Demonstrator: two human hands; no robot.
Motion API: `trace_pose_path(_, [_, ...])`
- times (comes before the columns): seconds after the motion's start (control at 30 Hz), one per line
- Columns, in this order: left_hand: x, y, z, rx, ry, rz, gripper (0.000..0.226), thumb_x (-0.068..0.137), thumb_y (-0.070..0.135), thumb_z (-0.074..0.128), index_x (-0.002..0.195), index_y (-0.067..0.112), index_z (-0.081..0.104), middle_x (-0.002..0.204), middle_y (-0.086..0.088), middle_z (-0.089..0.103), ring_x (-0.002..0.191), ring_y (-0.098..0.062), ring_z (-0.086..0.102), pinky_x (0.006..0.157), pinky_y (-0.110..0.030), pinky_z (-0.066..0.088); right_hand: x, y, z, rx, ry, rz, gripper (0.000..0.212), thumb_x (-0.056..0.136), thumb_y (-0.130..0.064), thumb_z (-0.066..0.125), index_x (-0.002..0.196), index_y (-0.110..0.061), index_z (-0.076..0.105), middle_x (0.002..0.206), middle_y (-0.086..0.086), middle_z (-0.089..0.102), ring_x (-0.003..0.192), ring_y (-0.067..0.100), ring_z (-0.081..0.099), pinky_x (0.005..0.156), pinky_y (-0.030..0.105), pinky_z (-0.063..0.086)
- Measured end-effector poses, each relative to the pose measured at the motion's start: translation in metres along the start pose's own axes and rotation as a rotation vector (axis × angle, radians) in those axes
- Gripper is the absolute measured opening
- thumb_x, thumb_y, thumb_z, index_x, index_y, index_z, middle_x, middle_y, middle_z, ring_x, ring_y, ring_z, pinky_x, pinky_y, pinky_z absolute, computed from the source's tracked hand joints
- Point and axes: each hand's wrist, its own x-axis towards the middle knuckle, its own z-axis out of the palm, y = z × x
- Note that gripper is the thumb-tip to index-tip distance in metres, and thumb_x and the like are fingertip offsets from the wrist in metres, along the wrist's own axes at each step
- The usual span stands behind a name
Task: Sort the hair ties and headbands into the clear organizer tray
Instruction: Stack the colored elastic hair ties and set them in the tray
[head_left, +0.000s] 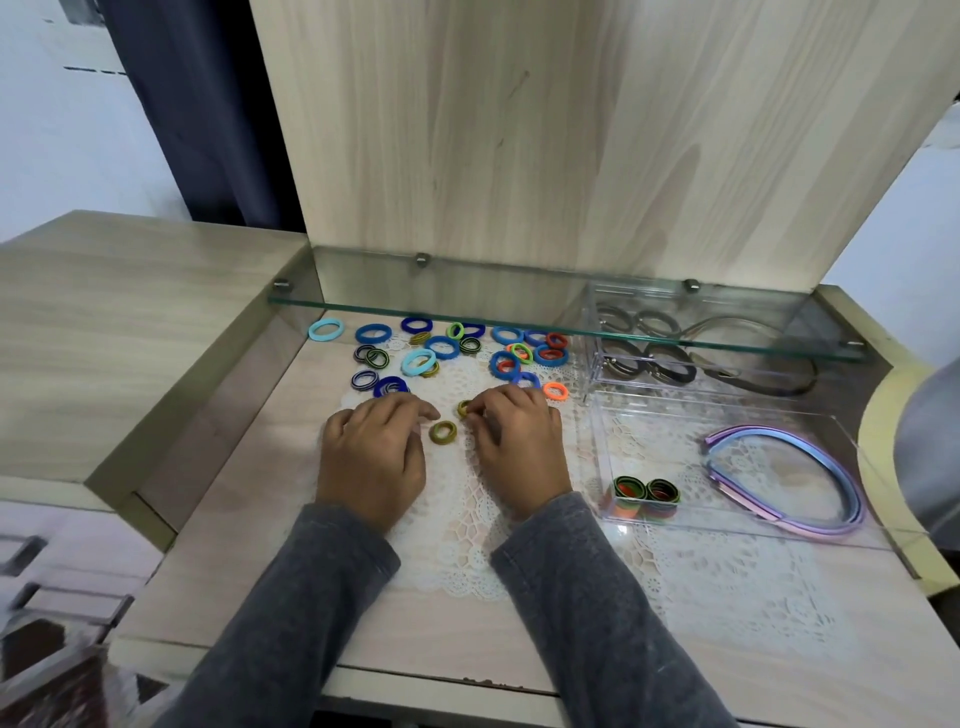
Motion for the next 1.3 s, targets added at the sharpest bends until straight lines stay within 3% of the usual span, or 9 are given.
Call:
trace_pose_path(0.13, [0.005, -0.010, -0.005, 0.075, 0.048, -0.169, 0.026, 0.083, 0.013, 0.049, 0.104, 0.020, 0.063, 0.100, 0.003, 0.065, 0.091, -0.021, 0.060, 0.076, -0.036, 0.041, -0.001, -0.003, -0.003, 0.077, -0.044, -0.101, 0.007, 0.090, -0.023, 0.059, 0.093, -0.025, 0.065, 0.101, -0.014, 0.062, 0.103, 0.009, 0.045, 0.087, 0.032, 0.032])
trace_pose_path(0.3, [0.015, -0.036, -0.005, 0.118, -0.105, -0.418, 0.030, 0.091, 0.023, 0.052, 0.120, 0.021, 0.059, 0.120, -0.001, 0.062, 0.106, -0.024, 0.058, 0.087, -0.040, 0.044, -0.001, -0.006, -0.005, 0.105, -0.098, -0.173, 0.007, 0.090, -0.024, 0.060, 0.093, -0.027, 0.065, 0.102, -0.018, 0.063, 0.105, 0.008, 0.046, 0.093, 0.035, 0.029])
trace_pose_path(0.5, [0.025, -0.045, -0.002, 0.163, -0.128, -0.417, 0.031, 0.093, 0.026, 0.049, 0.122, 0.024, 0.060, 0.122, 0.002, 0.063, 0.109, -0.022, 0.057, 0.089, -0.039, 0.041, -0.002, -0.006, -0.006, 0.084, -0.106, -0.187, 0.009, 0.091, -0.022, 0.058, 0.094, -0.027, 0.065, 0.103, -0.018, 0.063, 0.105, 0.008, 0.045, 0.093, 0.033, 0.027])
trace_pose_path(0.73, [0.021, -0.048, -0.002, 0.100, -0.044, -0.389, 0.020, 0.090, 0.024, 0.056, 0.106, 0.022, 0.069, 0.105, 0.004, 0.069, 0.092, -0.020, 0.063, 0.080, -0.039, 0.048, -0.002, -0.007, -0.007, 0.070, -0.115, -0.195, 0.013, 0.087, -0.019, 0.056, 0.095, -0.027, 0.063, 0.103, -0.019, 0.062, 0.108, 0.007, 0.047, 0.095, 0.036, 0.028])
trace_pose_path(0.87, [0.021, -0.046, -0.004, 0.025, 0.007, -0.423, 0.013, 0.087, 0.022, 0.063, 0.096, 0.021, 0.071, 0.098, 0.005, 0.070, 0.088, -0.019, 0.064, 0.082, -0.041, 0.049, -0.002, -0.006, -0.006, 0.001, 0.021, -0.073, 0.023, 0.084, -0.017, 0.052, 0.103, -0.027, 0.061, 0.114, -0.014, 0.058, 0.114, 0.009, 0.043, 0.096, 0.033, 0.031])
trace_pose_path(1.0, [0.020, -0.047, -0.004, 0.024, 0.024, -0.421, 0.008, 0.087, 0.021, 0.064, 0.092, 0.021, 0.071, 0.097, 0.005, 0.070, 0.086, -0.019, 0.063, 0.080, -0.038, 0.046, 0.003, 0.000, 0.001, -0.145, 0.177, 0.195, 0.041, 0.083, -0.010, 0.048, 0.122, -0.012, 0.057, 0.128, 0.005, 0.055, 0.116, 0.025, 0.046, 0.093, 0.042, 0.043])
trace_pose_path(1.17, [0.019, -0.050, -0.001, 0.041, 0.026, -0.400, 0.008, 0.088, 0.022, 0.064, 0.090, 0.020, 0.072, 0.095, 0.005, 0.070, 0.084, -0.019, 0.063, 0.078, -0.040, 0.048, 0.005, 0.003, 0.006, -0.210, 0.155, 0.372, 0.047, 0.083, -0.003, 0.048, 0.130, -0.002, 0.051, 0.139, 0.018, 0.041, 0.119, 0.033, 0.038, 0.095, 0.040, 0.038])
trace_pose_path(1.3, [0.016, -0.050, 0.000, 0.060, 0.057, -0.374, 0.006, 0.087, 0.019, 0.065, 0.086, 0.017, 0.071, 0.090, 0.002, 0.069, 0.078, -0.023, 0.063, 0.074, -0.039, 0.047, 0.006, 0.002, 0.005, -0.241, 0.141, 0.446, 0.046, 0.083, -0.006, 0.044, 0.129, -0.002, 0.047, 0.138, 0.017, 0.038, 0.117, 0.031, 0.035, 0.093, 0.037, 0.036])
